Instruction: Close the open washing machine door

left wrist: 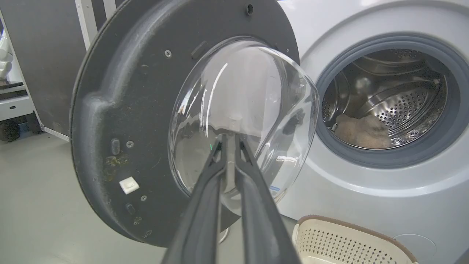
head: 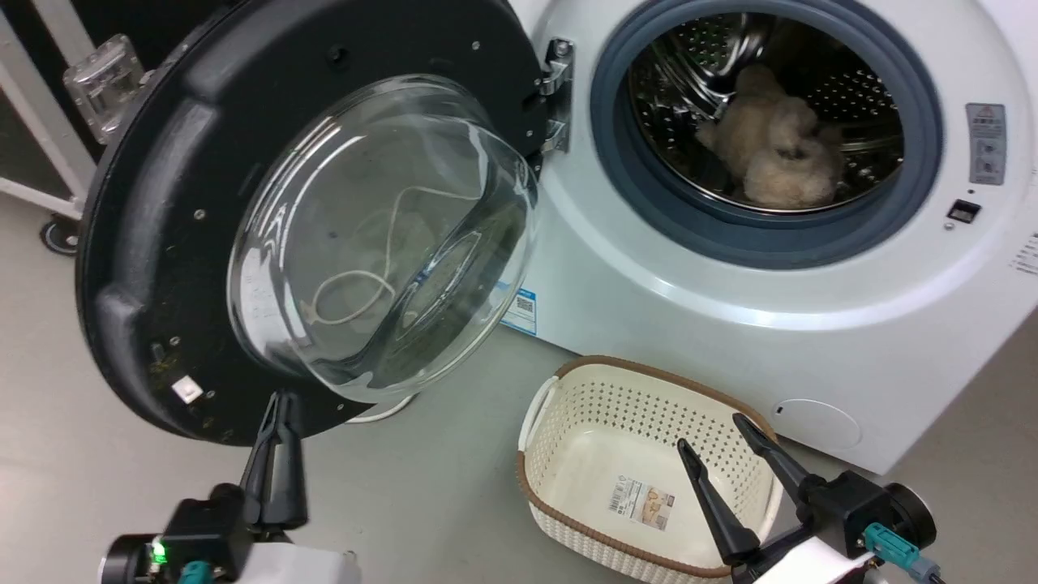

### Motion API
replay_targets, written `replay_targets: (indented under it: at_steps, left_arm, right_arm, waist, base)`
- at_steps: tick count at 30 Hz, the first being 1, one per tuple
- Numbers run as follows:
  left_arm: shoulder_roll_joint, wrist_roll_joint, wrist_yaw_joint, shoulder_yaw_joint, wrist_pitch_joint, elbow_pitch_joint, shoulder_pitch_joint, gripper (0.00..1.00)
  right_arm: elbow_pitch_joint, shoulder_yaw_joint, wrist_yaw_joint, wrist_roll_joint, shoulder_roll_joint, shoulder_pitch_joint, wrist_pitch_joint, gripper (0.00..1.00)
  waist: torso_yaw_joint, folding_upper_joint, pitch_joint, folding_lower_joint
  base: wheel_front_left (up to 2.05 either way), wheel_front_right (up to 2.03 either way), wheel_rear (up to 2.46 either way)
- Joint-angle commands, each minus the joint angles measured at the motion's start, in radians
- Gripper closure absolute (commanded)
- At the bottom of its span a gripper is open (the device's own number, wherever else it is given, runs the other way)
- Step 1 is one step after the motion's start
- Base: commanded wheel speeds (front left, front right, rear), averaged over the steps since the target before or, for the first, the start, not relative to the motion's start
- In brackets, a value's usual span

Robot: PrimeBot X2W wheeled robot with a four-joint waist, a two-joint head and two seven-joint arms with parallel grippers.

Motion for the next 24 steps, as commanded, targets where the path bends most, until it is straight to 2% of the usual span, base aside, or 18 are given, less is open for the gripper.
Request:
replay_targets:
  at_steps: [1, 6, 10, 13, 16, 18, 21, 23, 24]
  left_arm:
    - [0.001, -0.008, -0.003, 0.003, -0.011, -0.01, 0.01, 1.0]
    - [-0.003, -0.09, -0.032, 0.067, -0.021, -0.075, -0.031, 1.0]
    - [-0.002, -0.195, -0.08, 0.158, -0.03, -0.101, -0.11, 1.0]
    - [0.037, -0.283, -0.103, 0.235, -0.033, -0.075, -0.193, 1.0]
    - [0.093, -0.398, -0.113, 0.308, 0.02, -0.025, -0.293, 1.0]
    - [0.138, -0.475, -0.112, 0.357, 0.075, 0.023, -0.361, 1.0]
    - [0.197, -0.591, -0.088, 0.433, 0.161, 0.12, -0.46, 1.0]
    - [0.233, -0.657, -0.062, 0.482, 0.207, 0.19, -0.521, 1.0]
    - [0.264, -0.717, -0.031, 0.525, 0.259, 0.26, -0.571, 1.0]
  right_arm:
    - [0.004, 0.003, 0.001, 0.007, -0.005, -0.003, -0.011, 0.0]
    - [-0.006, -0.003, 0.001, 0.002, -0.01, 0.011, -0.021, 0.0]
    - [-0.02, -0.017, 0.001, -0.004, -0.019, 0.028, -0.029, 0.0]
    - [-0.03, -0.02, 0.001, -0.009, -0.029, 0.032, -0.035, 0.0]
    - [-0.038, -0.018, 0.001, -0.006, -0.042, 0.023, -0.04, 0.0]
    - [-0.042, -0.016, 0.001, -0.002, -0.049, 0.016, -0.044, 0.0]
    - [-0.046, -0.008, 0.001, 0.003, -0.062, 0.005, -0.049, 0.0]
    - [-0.046, -0.006, 0.001, 0.009, -0.069, -0.001, -0.053, 0.0]
    - [-0.046, 0.0, 0.001, 0.014, -0.076, -0.007, -0.057, 0.0]
  waist:
    - [0.006, 0.0, 0.002, 0.0]
    - [0.027, 0.0, 0.025, 0.0]
    - [0.041, 0.0, 0.043, 0.0]
    - [0.032, 0.0, 0.069, 0.0]
    - [0.015, 0.0, 0.098, 0.0]
    - [0.003, 0.0, 0.116, 0.0]
    - [-0.015, 0.0, 0.144, 0.0]
    - [-0.024, 0.0, 0.159, 0.0]
    - [-0.033, 0.0, 0.171, 0.0]
  base:
    - [0.0, 0.0, 0.0]
    - [0.0, 0.0, 0.0]
    - [0.0, 0.0, 0.0]
    - [0.0, 0.0, 0.0]
    - [0.0, 0.0, 0.0]
    - [0.0, 0.0, 0.0]
    - [0.0, 0.0, 0.0]
    - [0.0, 0.0, 0.0]
    - [0.0, 0.0, 0.0]
